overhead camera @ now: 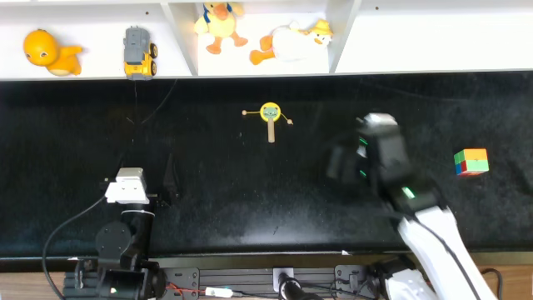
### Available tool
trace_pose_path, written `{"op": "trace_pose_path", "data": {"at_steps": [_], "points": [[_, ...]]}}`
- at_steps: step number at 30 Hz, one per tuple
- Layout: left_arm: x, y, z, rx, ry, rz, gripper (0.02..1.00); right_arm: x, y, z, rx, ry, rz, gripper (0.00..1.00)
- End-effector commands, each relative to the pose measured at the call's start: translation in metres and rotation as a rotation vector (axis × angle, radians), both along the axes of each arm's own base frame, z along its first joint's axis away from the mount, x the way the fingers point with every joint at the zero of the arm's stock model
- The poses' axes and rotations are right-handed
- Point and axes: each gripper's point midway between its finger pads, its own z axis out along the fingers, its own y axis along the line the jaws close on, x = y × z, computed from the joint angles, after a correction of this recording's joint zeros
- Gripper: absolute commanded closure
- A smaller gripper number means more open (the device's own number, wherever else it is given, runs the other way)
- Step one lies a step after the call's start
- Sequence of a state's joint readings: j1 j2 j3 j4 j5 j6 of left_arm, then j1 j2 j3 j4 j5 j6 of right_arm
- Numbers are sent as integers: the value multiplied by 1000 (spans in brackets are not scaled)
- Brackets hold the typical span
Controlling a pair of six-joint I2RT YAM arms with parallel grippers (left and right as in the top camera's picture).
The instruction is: Store Toys
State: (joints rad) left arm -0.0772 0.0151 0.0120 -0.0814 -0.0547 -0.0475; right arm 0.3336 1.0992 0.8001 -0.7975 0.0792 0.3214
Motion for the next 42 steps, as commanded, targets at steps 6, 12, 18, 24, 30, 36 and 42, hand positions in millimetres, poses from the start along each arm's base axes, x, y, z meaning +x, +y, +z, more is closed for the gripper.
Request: {"op": "trace_pose_path", "data": {"at_steps": [6, 12, 18, 24, 30, 36, 42], "points": [[0, -2, 1, 20, -10, -13, 20, 50, 111, -35, -4, 15, -13, 5], [0, -2, 1, 20, -10, -13, 20, 58, 154, -63, -75, 39, 39, 5], [0, -2, 1, 20, -10, -13, 20, 67, 165, -83, -109, 50, -9, 3], [0, -2, 1, 20, -10, -13, 20, 70, 165, -84, -106, 27, -86, 27], [0, -2, 1, 20, -10, -13, 23, 70, 165, -84, -89, 30, -114, 220], [0, -2, 1, 20, -10, -13, 20, 73, 160, -86, -119, 11, -128, 240], [0, -2, 1, 20, -10, -13, 20, 73, 161, -94, -123, 19, -127, 395]]}}
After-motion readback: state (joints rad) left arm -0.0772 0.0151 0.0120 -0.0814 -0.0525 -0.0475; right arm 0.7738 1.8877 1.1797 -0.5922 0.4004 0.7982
